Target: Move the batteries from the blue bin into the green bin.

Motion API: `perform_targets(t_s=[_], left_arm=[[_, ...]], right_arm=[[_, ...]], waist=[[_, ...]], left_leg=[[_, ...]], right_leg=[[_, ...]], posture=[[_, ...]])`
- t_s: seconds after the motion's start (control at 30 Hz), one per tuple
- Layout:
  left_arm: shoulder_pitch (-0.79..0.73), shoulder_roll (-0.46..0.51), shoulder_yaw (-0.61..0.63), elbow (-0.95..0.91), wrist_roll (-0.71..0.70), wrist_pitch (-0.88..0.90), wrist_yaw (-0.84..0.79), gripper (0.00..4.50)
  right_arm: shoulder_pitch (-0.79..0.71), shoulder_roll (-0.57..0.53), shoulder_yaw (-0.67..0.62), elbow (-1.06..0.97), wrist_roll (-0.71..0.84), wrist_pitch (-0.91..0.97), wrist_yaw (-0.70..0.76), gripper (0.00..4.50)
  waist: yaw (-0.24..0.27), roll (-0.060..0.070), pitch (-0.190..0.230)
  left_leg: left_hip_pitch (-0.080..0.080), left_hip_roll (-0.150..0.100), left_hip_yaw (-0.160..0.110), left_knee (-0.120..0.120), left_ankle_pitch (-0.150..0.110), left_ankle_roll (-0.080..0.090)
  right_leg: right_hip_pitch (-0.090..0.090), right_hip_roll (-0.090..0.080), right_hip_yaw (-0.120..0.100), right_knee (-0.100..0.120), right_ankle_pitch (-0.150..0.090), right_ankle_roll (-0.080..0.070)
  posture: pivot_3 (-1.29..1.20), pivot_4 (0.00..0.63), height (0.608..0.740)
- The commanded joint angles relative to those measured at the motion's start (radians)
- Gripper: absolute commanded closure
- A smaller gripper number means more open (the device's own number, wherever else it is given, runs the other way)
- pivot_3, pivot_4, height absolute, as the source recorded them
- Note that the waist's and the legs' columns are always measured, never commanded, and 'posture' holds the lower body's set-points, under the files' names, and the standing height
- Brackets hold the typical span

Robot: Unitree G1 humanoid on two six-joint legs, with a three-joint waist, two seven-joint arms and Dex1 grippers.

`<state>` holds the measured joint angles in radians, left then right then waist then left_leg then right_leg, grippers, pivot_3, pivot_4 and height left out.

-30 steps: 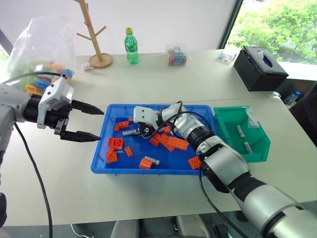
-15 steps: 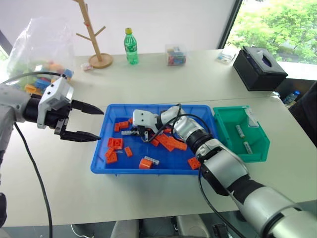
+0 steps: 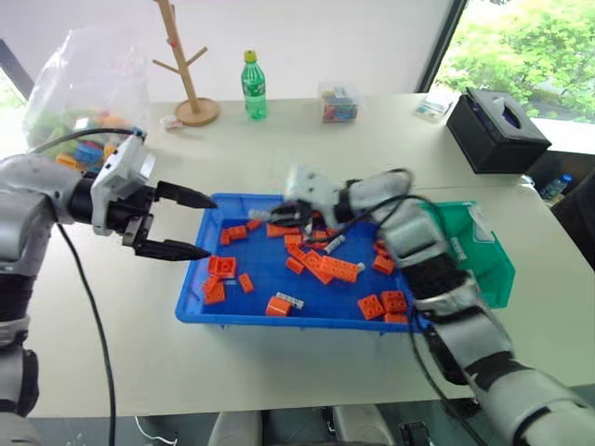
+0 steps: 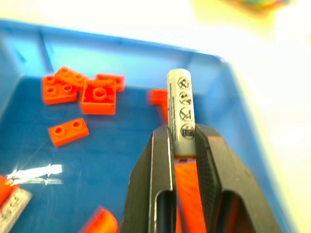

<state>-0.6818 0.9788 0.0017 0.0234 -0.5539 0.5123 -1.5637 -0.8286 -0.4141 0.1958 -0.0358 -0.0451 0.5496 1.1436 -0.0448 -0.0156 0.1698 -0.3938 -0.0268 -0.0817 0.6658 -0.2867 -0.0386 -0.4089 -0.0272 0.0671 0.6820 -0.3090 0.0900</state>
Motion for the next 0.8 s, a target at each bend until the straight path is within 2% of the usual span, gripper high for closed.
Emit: perform_targets(t_s=[0.03,0.1,0.2,0.27,0.4,0.57,0.73,0.8], left_arm=[[-0.042,-0.034,0.006,0.003,-0.009,0.008,0.025,0.00],[-0.055,-0.051,0.003,0.015,-0.010,0.011,0.027,0.00],[-0.087,-0.086,-0.019,0.056,0.010,-0.012,0.021,0.00],[-0.108,-0.105,-0.030,0.082,0.019,-0.021,0.014,0.00],[-0.152,-0.139,-0.055,0.131,0.043,-0.047,-0.013,0.00],[-0.198,-0.169,-0.073,0.186,0.070,-0.074,-0.036,0.00],[-0.216,-0.185,-0.077,0.193,0.078,-0.074,-0.047,0.00],[-0.216,-0.182,-0.075,0.188,0.077,-0.069,-0.050,0.00]], right_arm=[[0.093,-0.196,-0.192,-0.209,0.042,0.142,-0.014,4.43],[0.146,-0.288,-0.262,-0.259,0.067,0.187,-0.029,4.43],[0.309,-0.454,-0.457,-0.328,0.088,0.245,-0.024,4.43],[0.407,-0.511,-0.544,-0.360,0.104,0.263,-0.032,4.43],[0.613,-0.547,-0.696,-0.387,0.105,0.253,-0.065,4.43],[0.719,-0.517,-0.726,-0.481,0.166,0.292,-0.118,4.43],[0.772,-0.512,-0.705,-0.482,0.172,0.276,-0.189,2.02],[0.762,-0.528,-0.713,-0.473,0.192,0.280,-0.197,2.02]], waist=[[0.010,0.000,0.000],[0.011,0.000,0.000],[0.010,0.000,0.000],[0.006,0.000,0.000],[0.001,0.000,0.000],[-0.002,0.000,0.000],[0.007,0.000,0.000],[0.007,0.000,0.000]], left_leg=[[0.000,0.000,0.000,0.000,0.000,0.000],[0.000,0.000,0.000,0.000,0.000,0.000],[0.000,0.000,0.001,0.000,0.000,0.001],[0.000,0.000,0.001,-0.001,0.000,0.001],[0.002,0.001,0.004,0.000,0.000,0.001],[0.003,0.001,0.004,0.000,0.000,0.001],[0.003,0.001,0.003,0.000,0.000,0.001],[0.002,0.000,0.003,0.000,0.000,0.001]], right_leg=[[0.000,0.000,0.000,0.000,0.000,0.000],[0.001,0.000,0.000,-0.002,0.000,0.000],[0.001,0.000,0.000,-0.002,0.000,0.000],[0.001,0.000,0.000,-0.002,0.000,0.000],[0.002,0.001,0.002,-0.001,0.000,0.000],[0.004,0.002,0.002,0.000,0.000,0.000],[0.004,0.001,0.002,-0.001,0.000,0.000],[0.004,0.001,0.002,-0.002,0.000,0.000]], posture=[[0.00,0.150,0.736],[0.00,0.150,0.736],[0.00,0.150,0.736],[0.00,0.150,0.736],[0.00,0.150,0.736],[0.00,0.150,0.736],[0.00,0.150,0.736],[0.00,0.150,0.736]])
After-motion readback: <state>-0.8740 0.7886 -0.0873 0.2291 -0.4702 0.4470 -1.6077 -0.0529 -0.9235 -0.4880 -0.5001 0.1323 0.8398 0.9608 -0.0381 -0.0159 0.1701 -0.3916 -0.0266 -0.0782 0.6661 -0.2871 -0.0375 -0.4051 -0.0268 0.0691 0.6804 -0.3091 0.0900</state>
